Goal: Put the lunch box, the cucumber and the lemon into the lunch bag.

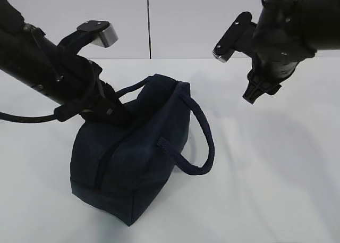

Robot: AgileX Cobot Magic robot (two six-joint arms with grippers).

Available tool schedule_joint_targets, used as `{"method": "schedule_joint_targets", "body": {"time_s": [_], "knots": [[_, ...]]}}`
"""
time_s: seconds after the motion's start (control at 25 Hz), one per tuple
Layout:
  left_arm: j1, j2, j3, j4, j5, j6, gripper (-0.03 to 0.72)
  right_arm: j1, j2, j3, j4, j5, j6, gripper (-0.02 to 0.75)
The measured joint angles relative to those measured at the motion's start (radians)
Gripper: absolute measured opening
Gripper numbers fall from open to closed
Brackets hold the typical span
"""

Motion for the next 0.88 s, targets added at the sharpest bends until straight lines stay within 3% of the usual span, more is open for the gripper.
{"method": "schedule_joint_targets", "body": {"time_s": [0.32, 0.56, 0.88], "knots": [[0.000, 0.000, 0.000, 0.009, 0.020, -0.084, 0.010, 0.001, -0.071, 0.000, 0.276, 0.178, 0.000, 0.361], [0.000, -0.002, 0.000, 0.101, 0.028, -0.224, 0.013, 0.001, -0.112, 0.000, 0.480, 0.238, -0.001, 0.361], [0.000, -0.036, 0.000, 0.180, 0.044, -0.337, 0.027, 0.001, -0.156, 0.000, 0.580, 0.311, -0.015, 0.361]]}}
